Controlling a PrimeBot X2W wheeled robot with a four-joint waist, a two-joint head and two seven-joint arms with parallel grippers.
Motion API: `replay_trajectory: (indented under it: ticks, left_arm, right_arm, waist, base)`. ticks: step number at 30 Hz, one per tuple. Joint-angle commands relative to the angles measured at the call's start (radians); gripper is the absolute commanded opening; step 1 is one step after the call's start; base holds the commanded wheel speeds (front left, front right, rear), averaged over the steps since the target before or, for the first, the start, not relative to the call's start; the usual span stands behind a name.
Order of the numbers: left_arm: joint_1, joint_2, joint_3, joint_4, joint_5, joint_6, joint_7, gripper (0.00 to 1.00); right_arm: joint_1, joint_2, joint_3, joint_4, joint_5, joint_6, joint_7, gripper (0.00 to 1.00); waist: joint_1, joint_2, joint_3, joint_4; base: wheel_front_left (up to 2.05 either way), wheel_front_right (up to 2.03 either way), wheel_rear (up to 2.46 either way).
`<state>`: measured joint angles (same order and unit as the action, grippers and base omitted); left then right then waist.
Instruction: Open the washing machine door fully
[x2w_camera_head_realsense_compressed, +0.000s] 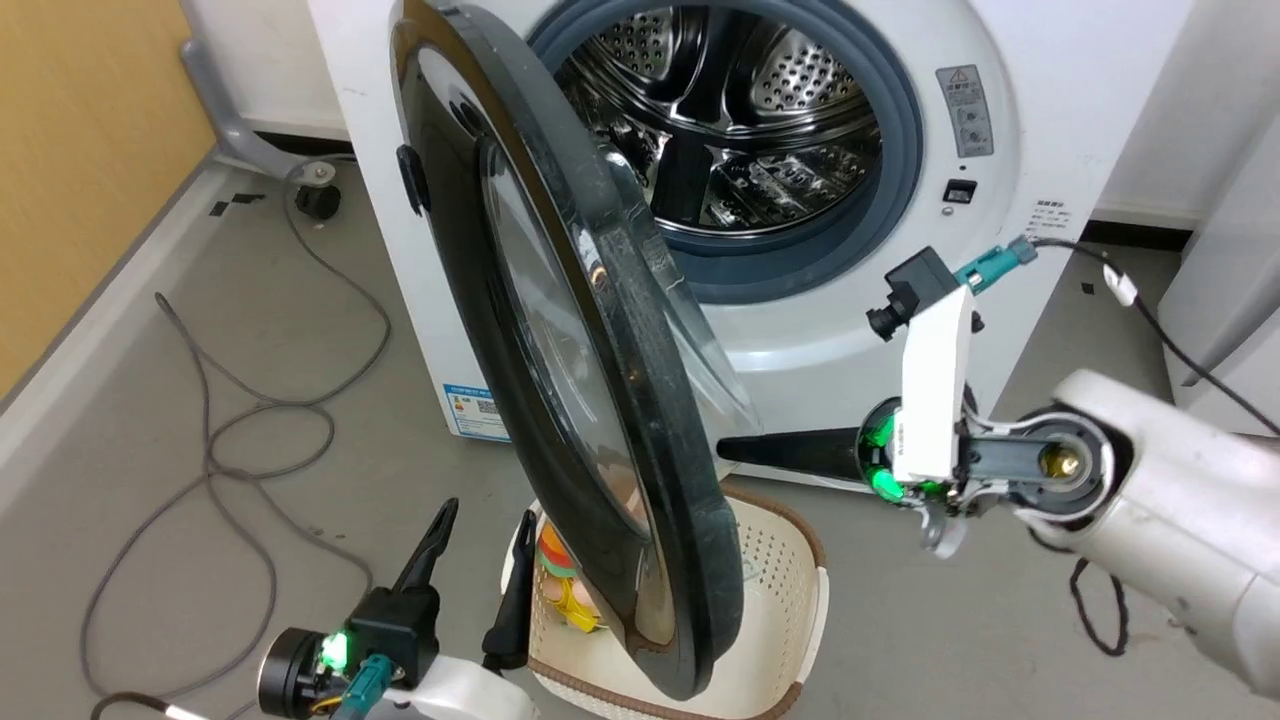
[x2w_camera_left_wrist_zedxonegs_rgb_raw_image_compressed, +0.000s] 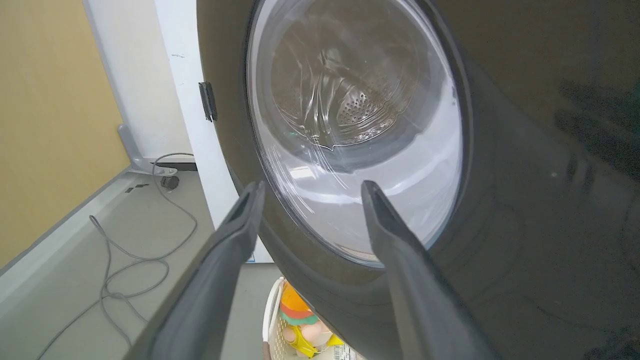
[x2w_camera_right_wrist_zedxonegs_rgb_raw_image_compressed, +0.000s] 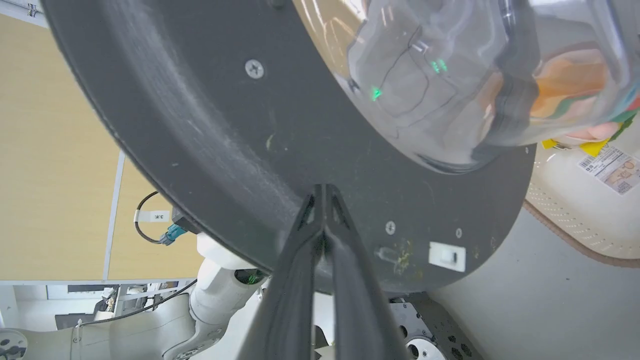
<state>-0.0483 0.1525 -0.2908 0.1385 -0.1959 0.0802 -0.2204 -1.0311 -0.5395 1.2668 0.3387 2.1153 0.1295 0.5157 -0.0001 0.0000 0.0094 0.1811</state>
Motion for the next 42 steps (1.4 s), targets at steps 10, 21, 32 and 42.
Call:
replay_trajectory:
  ticks: [10,21,32,42]
  left_arm:
    - [0.035,0.011,0.003,-0.003,-0.013,0.022,0.001,1.00]
    - [0.059,0.024,0.037,0.014,-0.044,0.042,-0.008,1.00]
    - [0.078,0.040,0.057,0.027,-0.060,0.056,-0.015,1.00]
    - [0.067,0.049,0.054,0.036,-0.067,0.054,-0.020,1.00]
  right_arm:
    - [0.227,0.030,-0.177,-0.051,-0.070,0.001,-0.405,1.00]
    - [0.630,-0.013,-0.491,-0.078,-0.272,0.001,-0.776,1.00]
    - [1.011,0.279,-1.263,-0.111,-1.288,0.001,-0.777,1.00]
    - [1.172,0.483,-1.327,-0.459,-1.967,0.001,-0.686,1.00]
  waist:
    - [0.0001,0.0000,-0.024,-0.056]
    - [0.0001,0.0000,-0.048,-0.119]
    - [0.0001,0.0000,-0.059,-0.161]
    - [0.0001,0.0000,-0.052,-0.177]
  base:
    - [0.00,0.00,0.00]
    - [0.00,0.00,0.00]
    - [0.00,0.00,0.00]
    - [0.00,0.00,0.00]
